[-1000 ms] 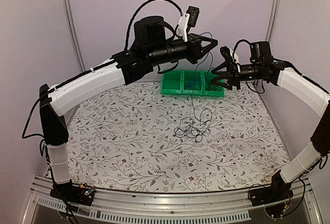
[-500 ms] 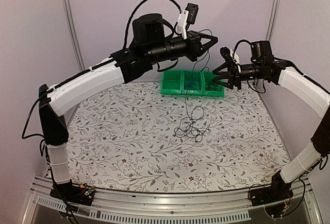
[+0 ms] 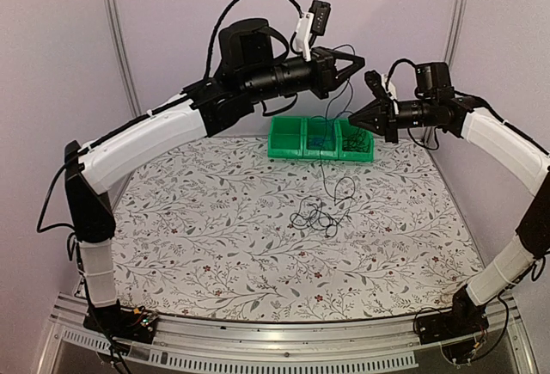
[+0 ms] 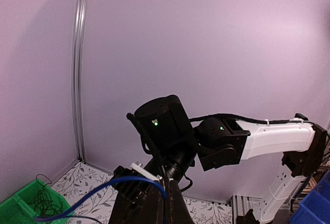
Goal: Untangle the cables
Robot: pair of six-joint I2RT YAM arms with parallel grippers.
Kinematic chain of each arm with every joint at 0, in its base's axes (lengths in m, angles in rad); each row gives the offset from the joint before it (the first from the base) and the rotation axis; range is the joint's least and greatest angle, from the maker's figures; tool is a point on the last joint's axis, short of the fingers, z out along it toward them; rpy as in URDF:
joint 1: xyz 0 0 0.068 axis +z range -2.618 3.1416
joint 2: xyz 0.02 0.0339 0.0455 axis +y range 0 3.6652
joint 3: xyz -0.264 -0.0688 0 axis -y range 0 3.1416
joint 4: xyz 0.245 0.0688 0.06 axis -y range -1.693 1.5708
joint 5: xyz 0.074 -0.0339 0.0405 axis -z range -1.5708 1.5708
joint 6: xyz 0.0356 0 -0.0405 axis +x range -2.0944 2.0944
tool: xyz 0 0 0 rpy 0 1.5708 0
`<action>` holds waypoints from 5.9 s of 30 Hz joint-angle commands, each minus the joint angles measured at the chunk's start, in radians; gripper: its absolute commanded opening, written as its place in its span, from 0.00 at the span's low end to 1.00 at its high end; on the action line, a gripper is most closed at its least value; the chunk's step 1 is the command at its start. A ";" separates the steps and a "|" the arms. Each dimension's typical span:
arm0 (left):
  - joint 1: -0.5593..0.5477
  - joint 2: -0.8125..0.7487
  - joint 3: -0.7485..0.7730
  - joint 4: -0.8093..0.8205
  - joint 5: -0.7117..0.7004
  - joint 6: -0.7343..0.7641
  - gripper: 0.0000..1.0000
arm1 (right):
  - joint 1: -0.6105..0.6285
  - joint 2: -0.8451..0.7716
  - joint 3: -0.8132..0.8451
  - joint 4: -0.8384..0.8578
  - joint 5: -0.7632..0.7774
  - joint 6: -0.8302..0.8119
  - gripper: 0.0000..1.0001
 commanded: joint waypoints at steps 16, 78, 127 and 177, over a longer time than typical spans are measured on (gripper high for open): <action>0.039 -0.050 0.281 -0.096 -0.290 0.222 0.00 | -0.145 0.168 -0.323 0.094 0.264 0.119 0.00; 0.417 0.541 0.406 0.730 -0.402 -0.208 0.00 | -0.148 0.359 0.001 -0.209 -0.003 0.200 0.42; 0.058 -0.049 0.025 0.448 -0.524 0.294 0.00 | -0.049 0.856 0.350 0.144 0.484 0.540 0.32; 0.298 0.440 0.208 0.680 -0.485 0.003 0.00 | -0.058 0.439 0.076 0.038 0.371 0.506 0.61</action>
